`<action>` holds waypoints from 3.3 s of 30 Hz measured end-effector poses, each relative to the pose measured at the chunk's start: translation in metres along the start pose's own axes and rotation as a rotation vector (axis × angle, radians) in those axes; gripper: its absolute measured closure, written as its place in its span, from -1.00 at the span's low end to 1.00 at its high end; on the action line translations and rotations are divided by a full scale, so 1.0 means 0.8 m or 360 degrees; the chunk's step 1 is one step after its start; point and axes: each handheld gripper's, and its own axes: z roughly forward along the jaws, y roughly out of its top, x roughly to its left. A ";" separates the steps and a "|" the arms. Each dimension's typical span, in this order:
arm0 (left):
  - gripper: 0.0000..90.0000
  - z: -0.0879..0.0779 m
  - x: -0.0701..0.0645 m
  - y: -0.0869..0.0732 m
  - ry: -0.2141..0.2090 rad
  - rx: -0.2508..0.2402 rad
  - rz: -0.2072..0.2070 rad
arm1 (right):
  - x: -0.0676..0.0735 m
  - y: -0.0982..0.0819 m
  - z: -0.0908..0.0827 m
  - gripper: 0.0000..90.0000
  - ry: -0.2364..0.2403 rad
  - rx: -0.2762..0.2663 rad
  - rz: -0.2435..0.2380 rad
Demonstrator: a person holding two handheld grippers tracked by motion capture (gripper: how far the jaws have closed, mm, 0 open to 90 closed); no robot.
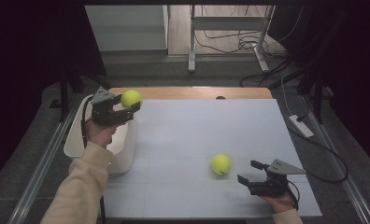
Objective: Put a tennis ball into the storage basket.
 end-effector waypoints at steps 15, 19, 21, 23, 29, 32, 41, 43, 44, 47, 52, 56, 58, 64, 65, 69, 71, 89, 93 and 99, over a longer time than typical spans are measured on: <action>-0.39 -0.006 0.023 0.000 0.0077 0.0022 -0.0045 | 0.000 0.000 0.000 -0.69 -0.0001 0.0000 0.0000; -0.39 -0.008 0.031 -0.001 0.0109 0.0027 -0.0062 | 0.000 0.000 0.000 -0.69 -0.0001 -0.0002 0.0002; -0.39 -0.008 0.035 -0.001 0.0124 0.0030 -0.0071 | 0.000 0.000 0.000 -0.69 0.0001 -0.0001 0.0001; -0.39 -0.009 0.038 -0.002 0.0138 0.0033 -0.0079 | 0.000 0.000 0.000 -0.69 0.0001 -0.0002 0.0001; -0.39 -0.011 0.049 -0.005 0.0191 0.0051 -0.0105 | 0.000 0.000 0.000 -0.69 0.0003 -0.0005 0.0000; -0.39 -0.011 0.053 -0.006 0.0207 0.0058 -0.0110 | -0.001 0.000 0.000 -0.69 0.0003 -0.0007 0.0005; -0.39 -0.013 0.069 -0.009 0.0282 0.0079 -0.0131 | 0.000 0.000 0.000 -0.69 0.0001 -0.0001 0.0003; -0.39 -0.013 0.073 -0.010 0.0300 0.0085 -0.0141 | 0.000 0.000 0.000 -0.69 0.0003 0.0000 0.0002; -0.39 -0.013 0.075 -0.011 0.0308 0.0090 -0.0145 | 0.000 0.000 0.000 -0.69 0.0002 0.0001 0.0002; -0.39 -0.012 0.079 -0.013 0.0325 0.0110 -0.0155 | 0.000 0.000 0.000 -0.69 0.0002 0.0001 0.0002; -0.39 -0.011 0.087 -0.017 0.0357 0.0140 -0.0174 | 0.000 0.000 0.000 -0.69 -0.0001 0.0001 -0.0001; -0.39 -0.011 0.093 -0.018 0.0372 0.0166 -0.0185 | 0.000 0.000 0.000 -0.69 -0.0001 0.0001 -0.0002; -0.39 -0.010 0.096 -0.020 0.0386 0.0196 -0.0188 | 0.000 0.000 0.000 -0.69 -0.0001 -0.0001 -0.0004; -0.39 -0.006 0.102 -0.022 0.0406 0.0251 -0.0196 | 0.000 0.000 0.000 -0.69 0.0000 0.0005 -0.0004; -0.40 -0.005 0.103 -0.022 0.0410 0.0271 -0.0199 | 0.000 0.000 0.000 -0.69 0.0000 0.0005 -0.0002; -0.40 -0.002 0.106 -0.023 0.0424 0.0307 -0.0210 | 0.000 0.000 0.000 -0.69 -0.0001 0.0006 -0.0005; -0.40 -0.002 0.107 -0.024 0.0443 0.0327 -0.0212 | 0.000 0.000 0.000 -0.69 -0.0001 0.0006 -0.0005; -0.69 -0.010 0.106 -0.019 0.0441 0.0217 -0.0316 | 0.001 0.000 0.000 -0.69 0.0002 0.0005 -0.0008; -0.78 -0.014 0.101 -0.016 0.0377 0.0174 -0.0321 | 0.001 0.000 0.000 -0.69 0.0001 0.0004 -0.0006; -0.80 -0.015 0.093 -0.012 0.0302 0.0133 -0.0308 | 0.000 0.000 0.000 -0.69 0.0000 0.0004 -0.0004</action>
